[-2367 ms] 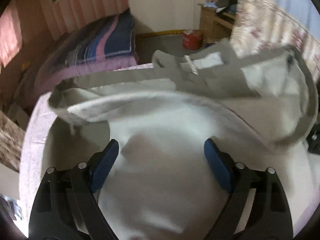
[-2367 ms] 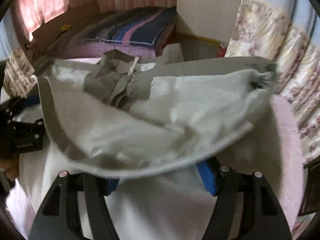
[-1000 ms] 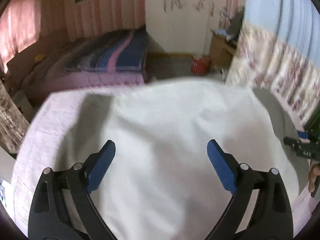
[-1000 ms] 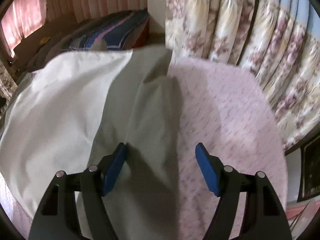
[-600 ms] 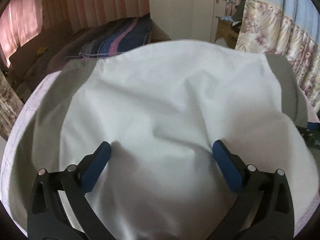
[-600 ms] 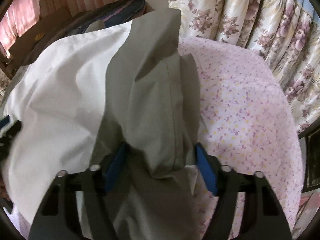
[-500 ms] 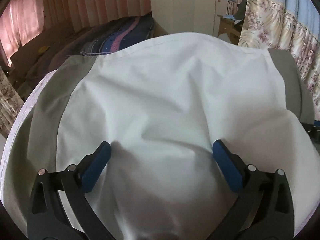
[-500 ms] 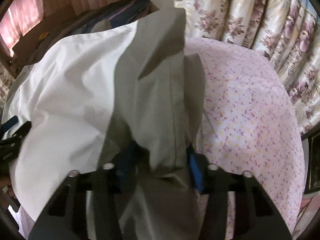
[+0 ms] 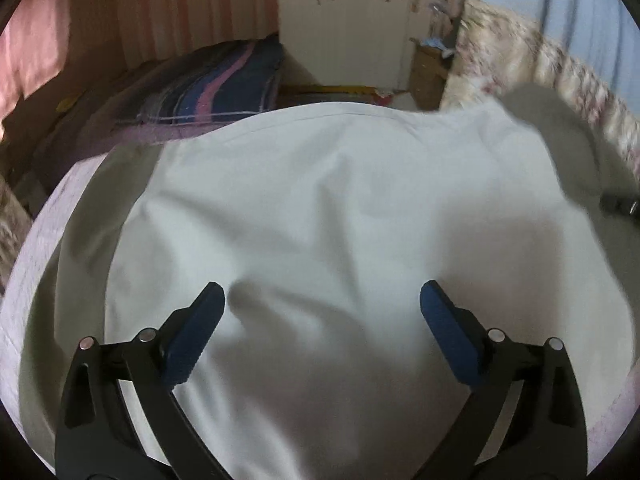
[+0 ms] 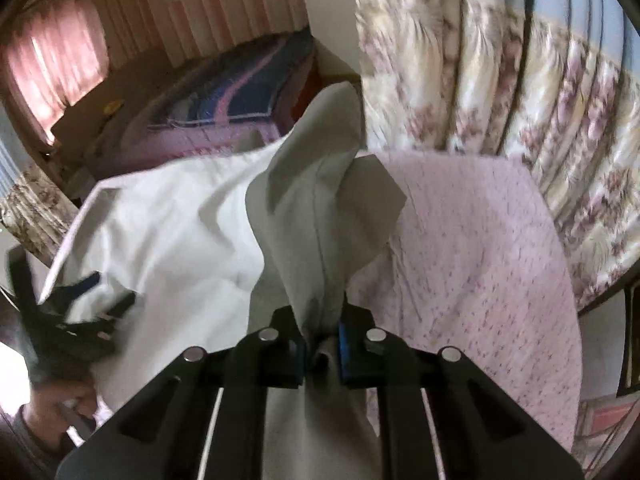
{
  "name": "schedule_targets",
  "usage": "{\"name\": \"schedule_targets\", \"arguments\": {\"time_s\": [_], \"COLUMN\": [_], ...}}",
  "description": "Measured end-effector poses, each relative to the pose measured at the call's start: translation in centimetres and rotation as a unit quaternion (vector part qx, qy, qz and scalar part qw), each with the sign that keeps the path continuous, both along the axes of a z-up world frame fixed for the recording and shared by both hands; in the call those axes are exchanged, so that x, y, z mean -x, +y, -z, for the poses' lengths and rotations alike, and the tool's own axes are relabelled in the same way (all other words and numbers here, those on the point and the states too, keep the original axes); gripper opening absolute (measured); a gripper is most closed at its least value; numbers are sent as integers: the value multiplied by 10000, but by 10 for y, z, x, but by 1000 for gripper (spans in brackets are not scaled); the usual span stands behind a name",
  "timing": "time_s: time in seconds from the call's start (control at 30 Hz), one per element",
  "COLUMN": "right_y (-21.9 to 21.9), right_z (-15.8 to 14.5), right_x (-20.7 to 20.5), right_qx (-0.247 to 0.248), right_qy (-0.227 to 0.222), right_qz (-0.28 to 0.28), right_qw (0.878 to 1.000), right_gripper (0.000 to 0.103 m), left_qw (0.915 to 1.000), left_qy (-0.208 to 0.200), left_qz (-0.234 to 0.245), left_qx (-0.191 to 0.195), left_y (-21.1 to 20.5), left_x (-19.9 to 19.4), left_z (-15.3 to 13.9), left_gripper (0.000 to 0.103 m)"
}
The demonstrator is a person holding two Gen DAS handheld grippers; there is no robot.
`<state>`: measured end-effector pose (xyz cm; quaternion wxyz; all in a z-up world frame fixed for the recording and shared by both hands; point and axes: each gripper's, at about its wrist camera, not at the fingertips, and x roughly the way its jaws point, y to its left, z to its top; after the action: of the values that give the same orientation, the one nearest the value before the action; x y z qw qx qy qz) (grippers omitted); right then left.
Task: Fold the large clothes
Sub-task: 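Grasp the olive jacket edge with the right gripper and lift it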
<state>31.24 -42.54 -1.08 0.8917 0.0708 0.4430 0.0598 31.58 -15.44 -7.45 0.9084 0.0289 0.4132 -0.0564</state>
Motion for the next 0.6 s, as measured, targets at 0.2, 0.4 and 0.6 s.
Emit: {"name": "schedule_targets", "arguments": {"time_s": [0.2, 0.4, 0.6], "right_y": [26, 66, 115], "right_z": [-43, -71, -85], "right_x": [5, 6, 4], "right_qx": [-365, -497, -755], "right_qy": [-170, -354, -539], "right_qz": [-322, -524, -724], "right_qw": [9987, 9968, 9931], "right_gripper": [10, 10, 10], "left_qw": [9987, 9993, 9982], "left_qy": [451, 301, -145], "left_qz": [-142, -122, -413], "left_qx": [-183, 182, 407], "left_y": [-12, 14, 93], "left_x": [-28, -19, 8], "left_z": [27, 9, -39], "left_gripper": [98, 91, 91]}}
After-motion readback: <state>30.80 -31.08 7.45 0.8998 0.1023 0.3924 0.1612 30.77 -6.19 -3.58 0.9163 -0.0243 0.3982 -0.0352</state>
